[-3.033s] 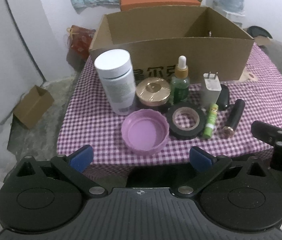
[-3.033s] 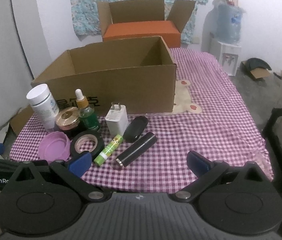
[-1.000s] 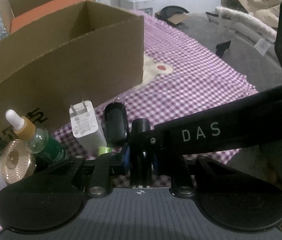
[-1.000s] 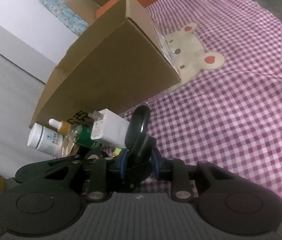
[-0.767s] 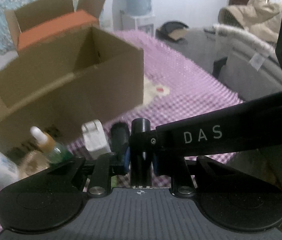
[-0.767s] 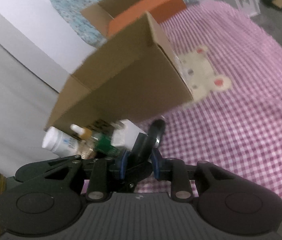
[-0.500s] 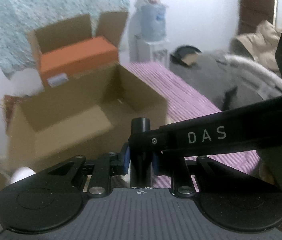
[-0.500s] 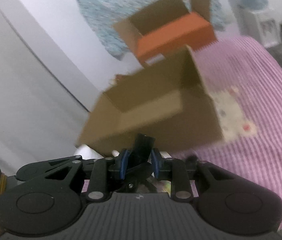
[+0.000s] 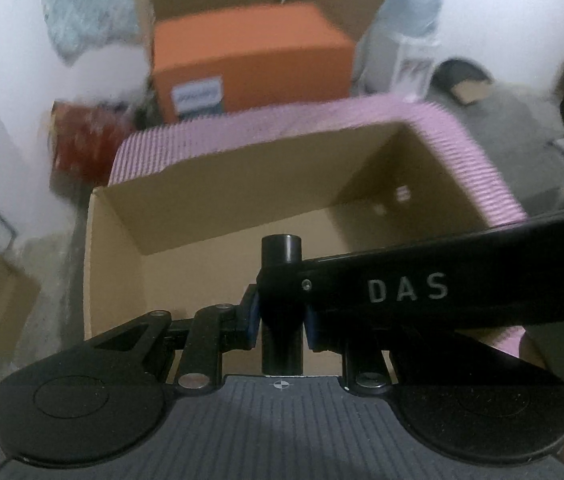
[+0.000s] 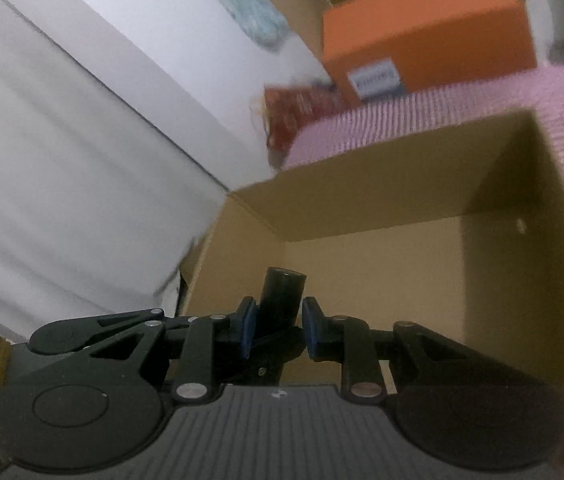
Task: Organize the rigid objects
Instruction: 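Carry the black tube into the cardboard box and open the right gripper, then move the right gripper back to the green glue stick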
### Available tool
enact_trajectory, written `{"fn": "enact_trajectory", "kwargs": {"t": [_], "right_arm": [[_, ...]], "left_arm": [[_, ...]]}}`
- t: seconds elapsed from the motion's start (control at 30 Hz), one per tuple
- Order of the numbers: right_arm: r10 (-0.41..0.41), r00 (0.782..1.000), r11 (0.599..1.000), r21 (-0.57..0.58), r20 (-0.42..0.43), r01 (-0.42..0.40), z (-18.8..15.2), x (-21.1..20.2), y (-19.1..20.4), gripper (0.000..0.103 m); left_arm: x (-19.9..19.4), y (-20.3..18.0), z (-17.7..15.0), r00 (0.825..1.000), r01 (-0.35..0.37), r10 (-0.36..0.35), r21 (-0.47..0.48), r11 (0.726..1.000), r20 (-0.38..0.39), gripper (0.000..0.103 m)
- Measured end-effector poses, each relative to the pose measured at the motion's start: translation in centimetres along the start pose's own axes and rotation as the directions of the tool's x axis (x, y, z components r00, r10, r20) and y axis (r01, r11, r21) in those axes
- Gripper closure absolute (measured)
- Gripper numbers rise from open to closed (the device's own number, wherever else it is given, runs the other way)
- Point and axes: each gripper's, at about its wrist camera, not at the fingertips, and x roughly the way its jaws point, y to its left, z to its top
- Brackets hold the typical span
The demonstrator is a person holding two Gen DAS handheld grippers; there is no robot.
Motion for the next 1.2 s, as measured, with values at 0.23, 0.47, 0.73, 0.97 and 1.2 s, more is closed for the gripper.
{"fn": "enact_trajectory", "kwargs": {"t": [0.23,0.47,0.73,0.97,1.2], "right_arm": [[0.006,0.991,0.997,0.077,-0.132,0.004,2.7,7.3,-1.5,0.074],[0.01,0.992,0.995,0.1,-0.125,0.003,2.7,7.1,-2.2,0.073],[0.03,0.999,0.999,0.037,0.015,-0.031,1.1,-1.0,-1.9,0.074],[0.073,0.984,0.997,0.012,0.165,-0.076,-3.6,-10.9,-1.4,0.074],[0.069,0.958,0.995,0.057,0.278,-0.088,-11.3,-17.1,-3.3,0.074]], "left_arm": [[4.7,2.7,1.4,0.989,-0.091,0.081,-0.075,0.993,-0.126,0.081],[3.6,2.1,1.8,0.992,-0.088,0.082,-0.065,0.994,-0.096,0.07],[-3.3,0.1,0.4,0.997,-0.047,0.048,-0.01,0.999,0.054,0.06],[-9.0,-1.2,-2.2,0.983,0.029,-0.034,0.027,0.999,0.182,0.051],[-10.9,-4.0,-8.2,0.958,0.084,-0.099,0.067,0.994,0.268,0.048]]}}
